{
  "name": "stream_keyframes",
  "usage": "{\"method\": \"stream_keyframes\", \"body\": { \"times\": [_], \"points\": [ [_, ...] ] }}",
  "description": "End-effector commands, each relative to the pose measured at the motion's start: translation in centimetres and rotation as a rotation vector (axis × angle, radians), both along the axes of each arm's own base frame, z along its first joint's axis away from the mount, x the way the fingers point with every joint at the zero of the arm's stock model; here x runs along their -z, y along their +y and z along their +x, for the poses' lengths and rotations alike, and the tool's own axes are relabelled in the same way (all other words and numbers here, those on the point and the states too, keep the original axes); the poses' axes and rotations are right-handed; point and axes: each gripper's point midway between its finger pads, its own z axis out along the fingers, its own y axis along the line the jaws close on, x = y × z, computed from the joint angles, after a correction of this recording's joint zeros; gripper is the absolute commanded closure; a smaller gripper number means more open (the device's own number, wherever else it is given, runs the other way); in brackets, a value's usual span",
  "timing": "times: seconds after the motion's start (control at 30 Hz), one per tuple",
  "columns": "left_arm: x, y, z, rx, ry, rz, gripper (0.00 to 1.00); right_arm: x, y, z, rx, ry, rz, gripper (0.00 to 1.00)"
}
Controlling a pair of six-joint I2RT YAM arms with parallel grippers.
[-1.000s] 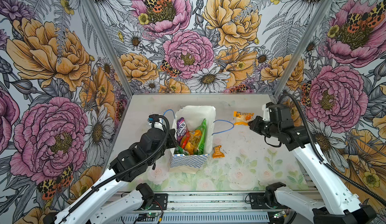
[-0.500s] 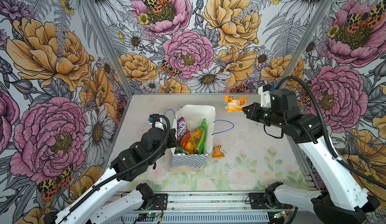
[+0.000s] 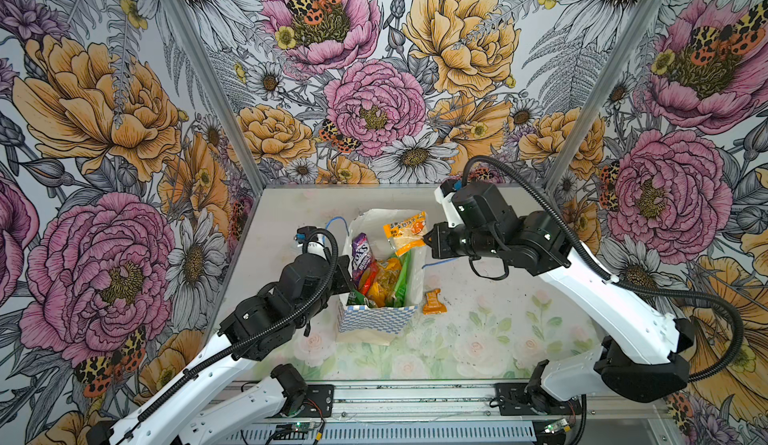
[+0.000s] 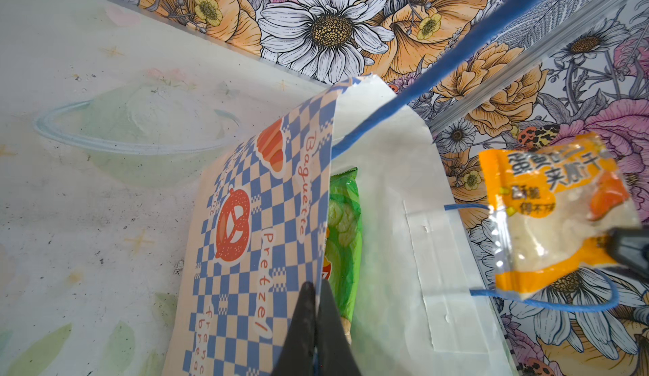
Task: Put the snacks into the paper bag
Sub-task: 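Lower the packet into the paper bag and open the right gripper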
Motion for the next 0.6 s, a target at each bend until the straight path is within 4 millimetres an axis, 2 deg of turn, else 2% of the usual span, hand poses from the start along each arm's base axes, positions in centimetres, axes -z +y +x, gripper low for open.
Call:
{"method": "stream_keyframes", "body": {
  "times": [0.0,0.2,0.57],
  "points": [
    [-2.6,-0.2,0.4,-0.009,-0.068,-0.087,1.00,0.3,1.0,-0.4,-0.029,-0.020,-0.050,1.00],
    [-2.8,-0.2,0.2,-0.004,-0.071,-0.096,1.00,2.6,3.8,-1.8,-0.120,0.008,-0.112,1.00],
    [-2.6,0.3,0.0,-0.015,-0.077,-0.098,1.00,6.6,4.6,-2.5,-0.199,0.054,-0.249,1.00]
  ]
}}
